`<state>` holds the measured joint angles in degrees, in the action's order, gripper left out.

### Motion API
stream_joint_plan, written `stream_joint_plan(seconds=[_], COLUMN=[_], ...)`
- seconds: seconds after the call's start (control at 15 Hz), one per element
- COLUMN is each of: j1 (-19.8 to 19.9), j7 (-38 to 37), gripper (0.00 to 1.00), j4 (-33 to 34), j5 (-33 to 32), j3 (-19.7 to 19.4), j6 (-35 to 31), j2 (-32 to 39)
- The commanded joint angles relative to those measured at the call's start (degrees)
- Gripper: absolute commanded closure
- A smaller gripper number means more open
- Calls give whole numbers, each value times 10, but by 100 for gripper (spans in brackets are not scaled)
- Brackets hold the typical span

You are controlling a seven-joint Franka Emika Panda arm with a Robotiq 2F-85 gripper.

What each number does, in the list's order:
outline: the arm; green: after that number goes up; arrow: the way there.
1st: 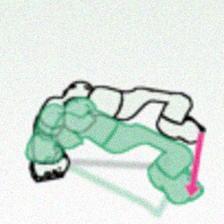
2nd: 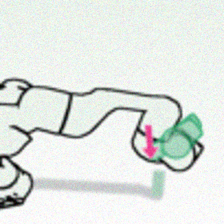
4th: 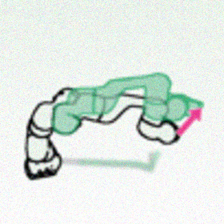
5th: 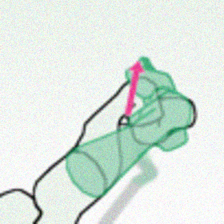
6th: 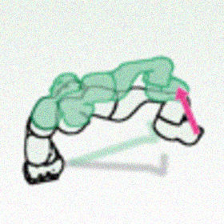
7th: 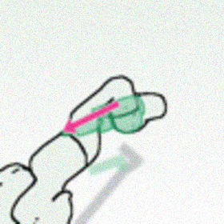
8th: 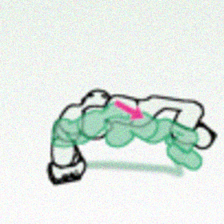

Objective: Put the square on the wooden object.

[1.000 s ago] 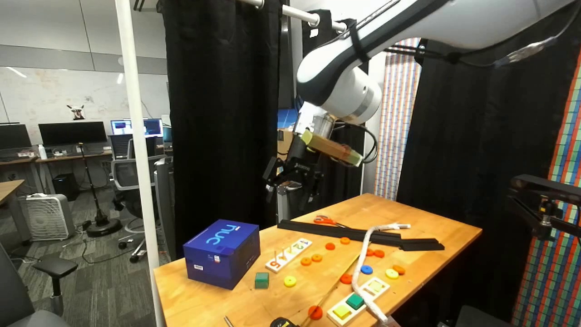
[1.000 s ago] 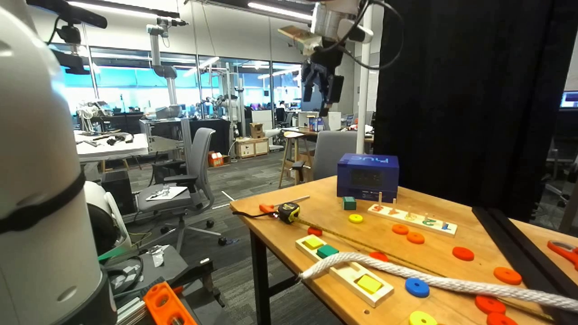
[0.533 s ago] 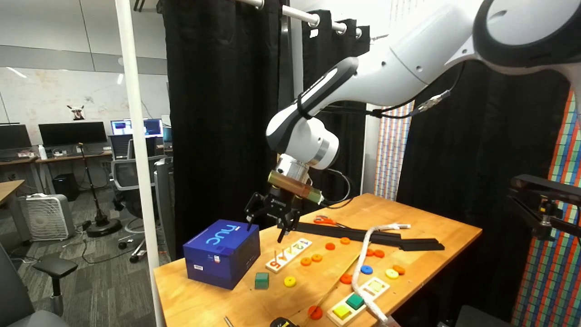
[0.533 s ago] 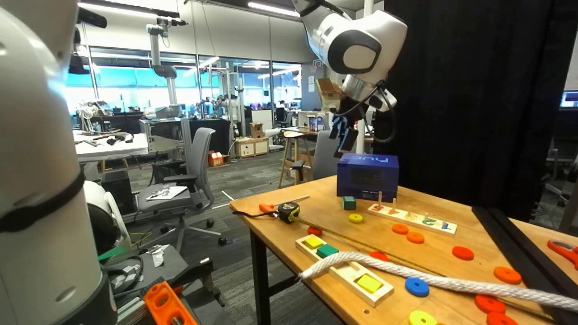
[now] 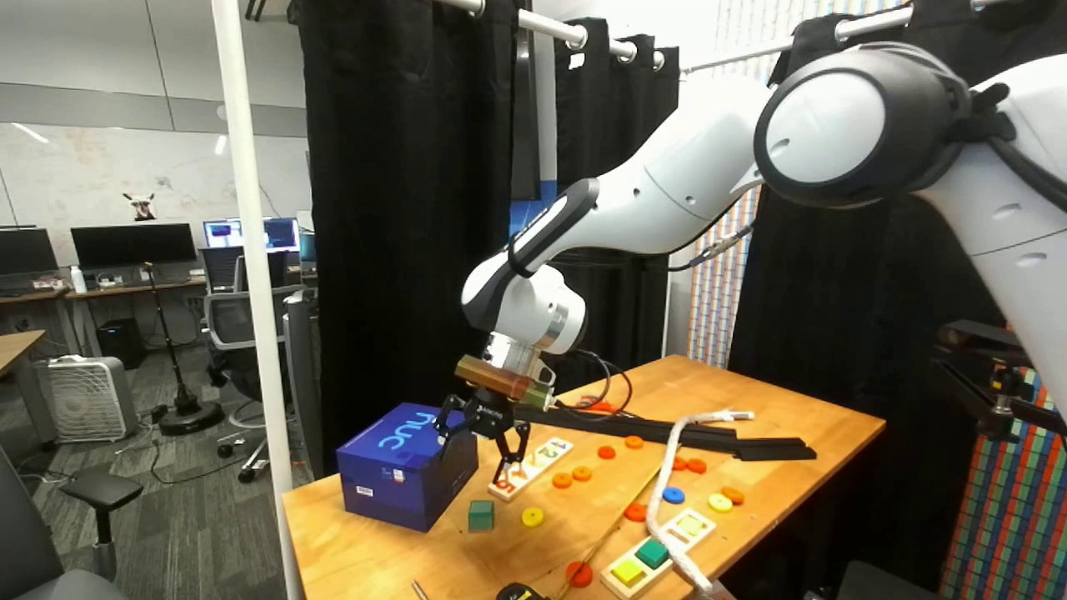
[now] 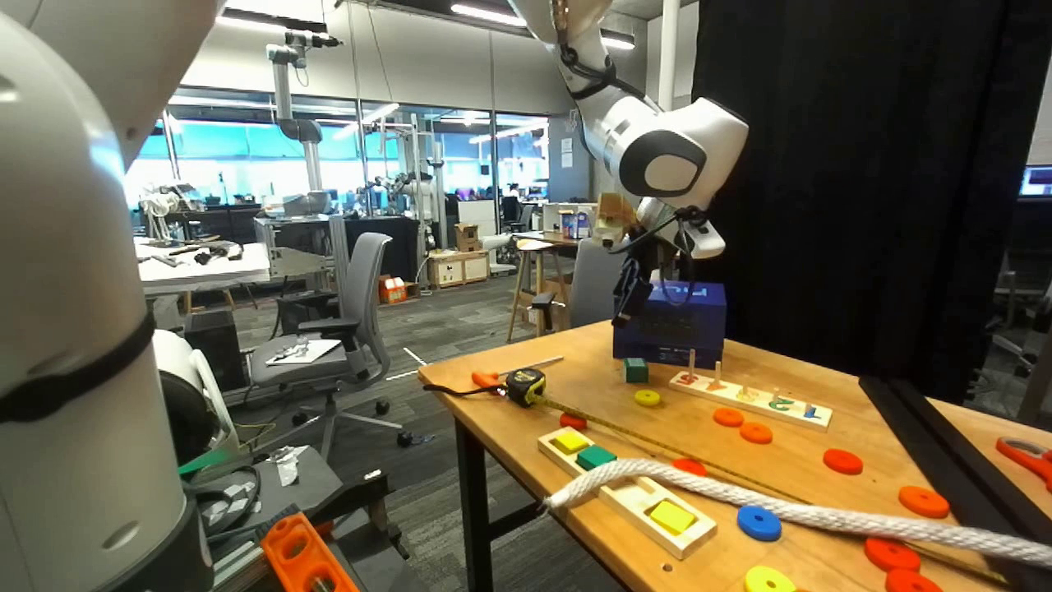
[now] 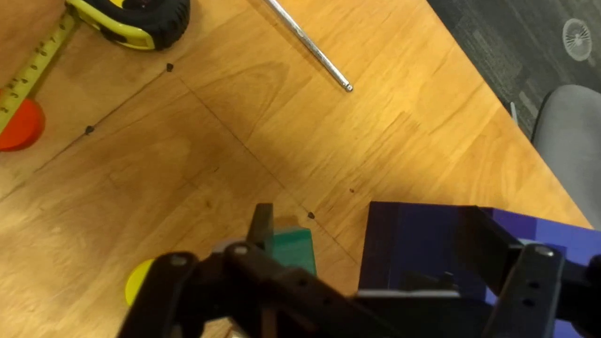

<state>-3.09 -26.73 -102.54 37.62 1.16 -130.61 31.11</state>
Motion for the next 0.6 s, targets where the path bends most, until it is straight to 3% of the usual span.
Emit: stream_joint_plan(seconds=[0.0,0.53], j1=[-3,-8], j7=[-48,-105], gripper=[0,0], j4=[49,96], j5=[-18,-80], j3=[-8,-22], j6=[14,43], j2=[47,100])
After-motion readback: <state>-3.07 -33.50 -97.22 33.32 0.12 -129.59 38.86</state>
